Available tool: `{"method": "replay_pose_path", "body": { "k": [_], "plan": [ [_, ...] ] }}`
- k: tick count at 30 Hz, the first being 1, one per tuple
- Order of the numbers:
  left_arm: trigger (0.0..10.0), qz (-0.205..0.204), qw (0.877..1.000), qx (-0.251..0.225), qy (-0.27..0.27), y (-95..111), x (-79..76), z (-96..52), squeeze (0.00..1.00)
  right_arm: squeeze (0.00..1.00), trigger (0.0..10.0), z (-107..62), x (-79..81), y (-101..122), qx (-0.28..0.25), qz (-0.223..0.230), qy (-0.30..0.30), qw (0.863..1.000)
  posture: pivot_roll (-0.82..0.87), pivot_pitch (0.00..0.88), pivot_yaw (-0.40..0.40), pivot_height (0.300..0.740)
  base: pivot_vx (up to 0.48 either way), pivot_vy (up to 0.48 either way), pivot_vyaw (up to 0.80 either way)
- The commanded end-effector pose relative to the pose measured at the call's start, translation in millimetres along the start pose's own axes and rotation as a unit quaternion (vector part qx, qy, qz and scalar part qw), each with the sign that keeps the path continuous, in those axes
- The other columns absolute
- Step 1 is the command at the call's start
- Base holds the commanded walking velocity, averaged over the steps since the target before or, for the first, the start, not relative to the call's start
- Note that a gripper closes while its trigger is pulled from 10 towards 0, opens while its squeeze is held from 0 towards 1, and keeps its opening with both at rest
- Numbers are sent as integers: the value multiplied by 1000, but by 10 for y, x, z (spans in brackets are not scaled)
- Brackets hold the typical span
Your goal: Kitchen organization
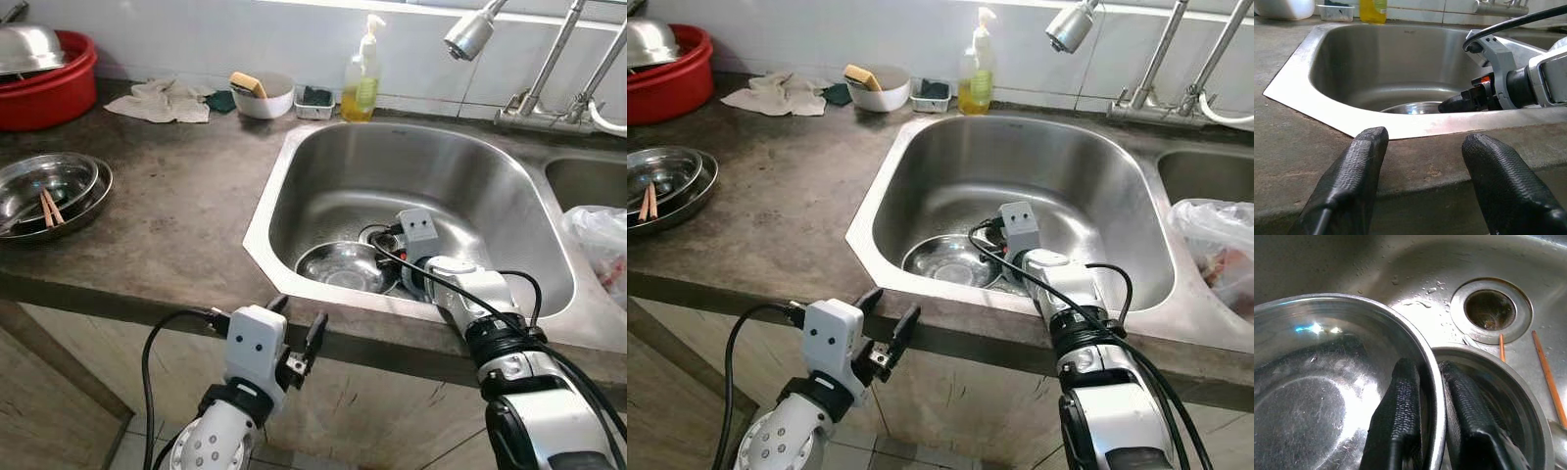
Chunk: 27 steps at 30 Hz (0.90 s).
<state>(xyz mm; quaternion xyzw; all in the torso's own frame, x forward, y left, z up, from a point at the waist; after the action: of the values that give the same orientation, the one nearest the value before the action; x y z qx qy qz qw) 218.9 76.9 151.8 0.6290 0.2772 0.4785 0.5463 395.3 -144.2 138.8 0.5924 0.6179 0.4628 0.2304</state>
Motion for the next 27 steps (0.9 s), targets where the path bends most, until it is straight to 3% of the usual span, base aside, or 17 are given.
{"method": "replay_pose_path", "body": {
  "k": [1,2,5,6,15,16,17,18,19,23,24,25,27],
  "plan": [
    [10000,-7,1000,28,-8,-89,-36,-23,0,0,10000,31,124,-75,21,-10,37,999,122,180,-84,740,0,0,0],
    [10000,-7,1000,29,-6,-87,-31,-26,0,0,10000,45,208,-133,31,-17,57,998,124,176,-83,740,0,0,0],
    [10000,-5,1000,29,-6,-89,-28,-23,0,0,10000,56,229,-155,35,-21,60,997,126,171,-87,740,0,0,0],
    [10000,-5,1000,30,-6,-89,-25,-17,0,1000,10000,61,224,-148,32,-27,58,997,126,167,-87,740,0,0,0],
    [10000,-2,1000,26,-8,-104,-13,43,0,1000,10000,49,150,21,-15,-25,37,999,116,129,-81,740,0,0,0],
    [10000,-1,1000,25,-8,-107,-12,61,0,753,10000,24,135,92,-39,-28,32,998,112,116,-82,740,0,0,0],
    [10000,-1,1000,24,-9,-104,-11,69,0,137,10000,1,132,132,-51,-24,32,998,114,112,-82,740,0,0,0],
    [10000,-1,1000,24,-9,-104,-11,69,0,137,10000,1,132,132,-51,-24,32,998,114,112,-82,740,0,0,0],
    [10000,0,1000,23,-9,-108,-6,83,0,0,10000,-46,127,223,-85,-28,28,996,113,102,-80,740,0,0,0],
    [10000,2,1000,22,-8,-134,14,116,0,0,10000,-204,149,435,-165,-22,21,986,102,75,-75,740,0,0,0],
    [10000,2,1000,22,-8,-134,14,116,0,0,10000,-204,149,435,-165,-22,21,986,102,75,-75,740,0,0,0],
    [10000,3,1000,21,-7,-144,22,134,0,0,10000,-332,186,540,-212,-31,17,977,97,66,-74,740,0,0,0],
    [10000,3,1000,20,-7,-147,25,143,0,0,10000,-400,197,589,-235,-32,11,971,94,61,-74,740,0,0,0]
  ]
}}
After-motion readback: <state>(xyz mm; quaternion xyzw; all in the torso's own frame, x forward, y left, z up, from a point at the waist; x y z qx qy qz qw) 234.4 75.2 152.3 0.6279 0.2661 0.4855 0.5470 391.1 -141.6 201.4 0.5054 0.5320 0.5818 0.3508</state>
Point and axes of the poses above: a point about 5 cm out from each wrist's last joint towards the gripper, its own z axis pointing out of the wrist towards the gripper, its own y axis along the axis of the wrist's last joint, x = y × z, the point moved 2 cm from there along z, pointing out of the wrist towards the gripper, and after that the axes turned 15 degrees about z, right-handed, at the moved point
